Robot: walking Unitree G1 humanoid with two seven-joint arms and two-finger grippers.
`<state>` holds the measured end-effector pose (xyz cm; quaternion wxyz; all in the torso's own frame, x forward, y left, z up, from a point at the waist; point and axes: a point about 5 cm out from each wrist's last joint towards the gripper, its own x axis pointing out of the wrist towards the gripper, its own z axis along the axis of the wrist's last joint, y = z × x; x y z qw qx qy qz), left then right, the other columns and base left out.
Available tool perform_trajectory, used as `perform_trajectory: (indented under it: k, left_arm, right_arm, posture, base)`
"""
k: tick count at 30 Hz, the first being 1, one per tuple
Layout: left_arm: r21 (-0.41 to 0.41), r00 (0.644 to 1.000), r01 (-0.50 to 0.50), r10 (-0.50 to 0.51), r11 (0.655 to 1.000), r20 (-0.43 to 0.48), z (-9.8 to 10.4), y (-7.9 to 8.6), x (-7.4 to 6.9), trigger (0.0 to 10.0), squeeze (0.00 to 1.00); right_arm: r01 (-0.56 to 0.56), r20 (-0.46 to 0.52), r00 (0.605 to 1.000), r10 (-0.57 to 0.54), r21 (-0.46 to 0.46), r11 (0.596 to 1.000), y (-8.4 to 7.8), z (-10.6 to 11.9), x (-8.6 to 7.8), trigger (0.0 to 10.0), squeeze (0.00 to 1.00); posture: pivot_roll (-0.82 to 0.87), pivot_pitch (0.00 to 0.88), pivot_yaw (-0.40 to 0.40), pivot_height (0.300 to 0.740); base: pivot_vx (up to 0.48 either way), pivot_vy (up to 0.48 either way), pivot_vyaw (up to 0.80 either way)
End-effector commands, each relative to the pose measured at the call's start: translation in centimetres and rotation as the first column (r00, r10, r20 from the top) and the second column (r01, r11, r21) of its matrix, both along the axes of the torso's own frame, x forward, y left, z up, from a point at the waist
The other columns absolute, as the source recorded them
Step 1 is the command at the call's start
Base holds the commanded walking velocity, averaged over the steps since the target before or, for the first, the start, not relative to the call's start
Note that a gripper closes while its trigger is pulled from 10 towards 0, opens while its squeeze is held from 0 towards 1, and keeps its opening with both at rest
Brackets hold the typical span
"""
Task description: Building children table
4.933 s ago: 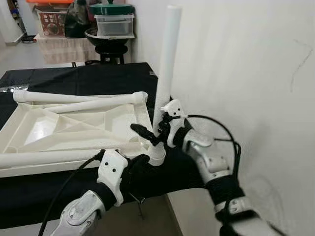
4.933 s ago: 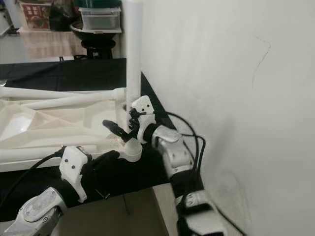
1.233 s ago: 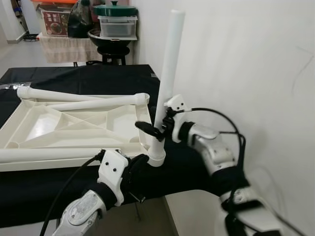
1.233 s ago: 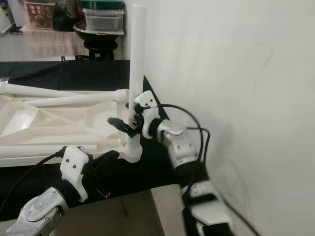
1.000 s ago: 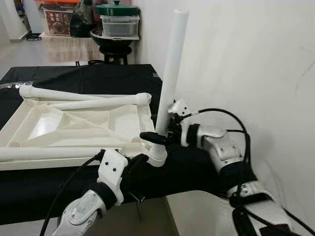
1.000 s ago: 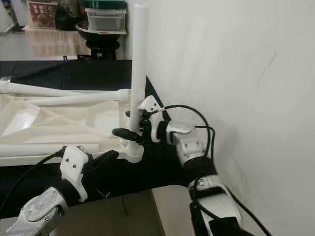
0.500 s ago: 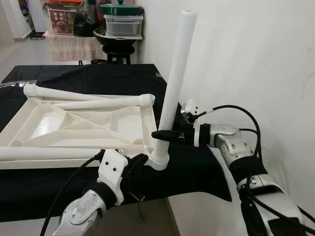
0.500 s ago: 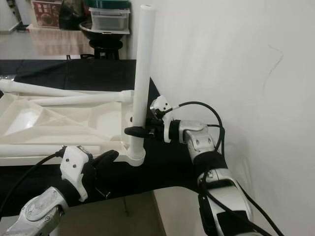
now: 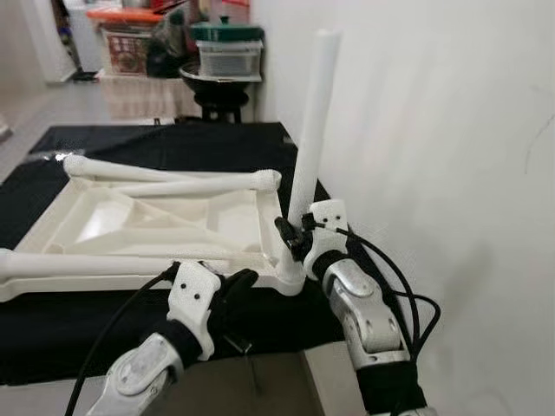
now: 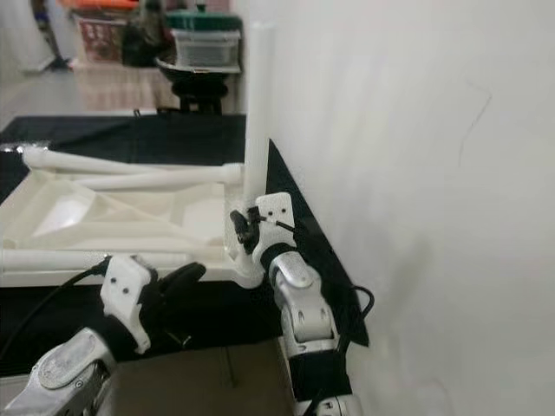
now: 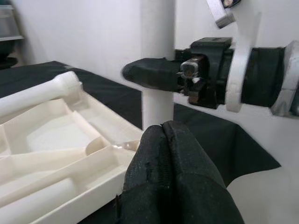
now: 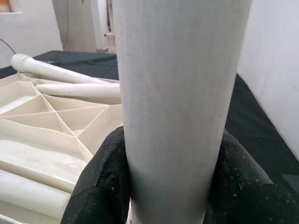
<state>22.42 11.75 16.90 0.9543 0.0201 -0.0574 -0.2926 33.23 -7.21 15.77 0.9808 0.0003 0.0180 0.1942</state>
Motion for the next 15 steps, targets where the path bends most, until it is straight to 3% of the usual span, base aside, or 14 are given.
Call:
perform_trajectory:
  k: [1, 2, 3, 6, 7, 10, 12, 13, 15]
  left_arm:
    - [0.004, 1.0, 0.014, -0.014, 1.0, -0.008, -0.1, -0.2, 0.0, 10.0, 0.0]
    - [0.004, 1.0, 0.014, -0.014, 1.0, -0.008, -0.1, -0.2, 0.0, 10.0, 0.0]
    - [0.004, 1.0, 0.015, -0.015, 1.0, -0.007, -0.1, -0.2, 0.1, 10.0, 0.0]
    - [0.002, 1.0, 0.006, -0.006, 1.0, -0.004, -0.1, -0.3, 0.1, 10.0, 0.0]
    - [0.0, 1.0, 0.003, -0.003, 1.0, -0.003, -0.1, -0.3, 0.1, 10.0, 0.0]
    - [-0.002, 1.0, 0.004, -0.004, 1.0, -0.004, -0.2, -0.3, 0.2, 10.0, 0.0]
    - [-0.002, 1.0, 0.006, -0.006, 1.0, -0.005, -0.2, -0.4, 0.2, 10.0, 0.0]
    - [-0.002, 1.0, 0.007, -0.007, 1.0, -0.005, -0.3, -0.4, 0.2, 10.0, 0.0]
    - [-0.002, 1.0, 0.008, -0.008, 1.0, -0.006, -0.3, -0.5, 0.2, 10.0, 0.0]
  right_arm:
    - [-0.046, -0.131, 0.991, 0.041, -0.033, 0.998, 1.2, -3.0, 0.0, 0.0, 0.0]
    - [-0.046, -0.131, 0.991, 0.041, -0.033, 0.998, 1.2, -3.0, 0.0, 0.0, 0.0]
    - [-0.036, -0.118, 0.993, 0.031, -0.039, 0.999, 1.1, -2.6, 0.4, 10.0, 0.0]
    - [-0.092, -0.079, 0.993, 0.089, -0.044, 0.995, 1.2, -1.6, 1.2, 10.0, 0.0]
    - [-0.154, -0.057, 0.987, 0.152, -0.035, 0.987, 1.4, -0.8, 1.3, 10.0, 1.0]
    - [-0.327, -0.016, 0.945, 0.327, 0.001, 0.945, 1.5, 0.8, 1.9, 10.0, 1.0]
    - [-0.365, -0.008, 0.931, 0.365, -0.003, 0.931, 1.2, 1.3, 2.0, 10.0, 1.0]
    - [-0.414, -0.003, 0.91, 0.414, -0.014, 0.91, 0.8, 1.8, 2.3, 10.0, 0.13]
    - [-0.444, 0.0, 0.896, 0.444, -0.025, 0.896, 0.5, 2.1, 2.4, 10.0, 0.13]
  posture:
    - [-0.02, 0.034, -0.081, 0.74]
    - [-0.02, 0.034, -0.081, 0.74]
    - [-0.02, 0.034, -0.081, 0.74]
    - [-0.01, 0.028, -0.087, 0.74]
    - [-0.01, 0.023, -0.091, 0.74]
    - [-0.01, 0.015, -0.088, 0.74]
    - [-0.01, 0.012, -0.088, 0.74]
    - [-0.01, 0.007, -0.09, 0.74]
    - [-0.01, 0.007, -0.09, 0.74]
  base:
    - [0.0, 0.0, 0.0]
    - [0.0, 0.0, 0.0]
    - [0.0, 0.0, 0.0]
    - [0.0, 0.0, 0.0]
    - [0.0, 0.0, 0.0]
    - [0.0, 0.0, 0.0]
    - [0.0, 0.0, 0.0]
    - [0.0, 0.0, 0.0]
    - [0.0, 0.0, 0.0]
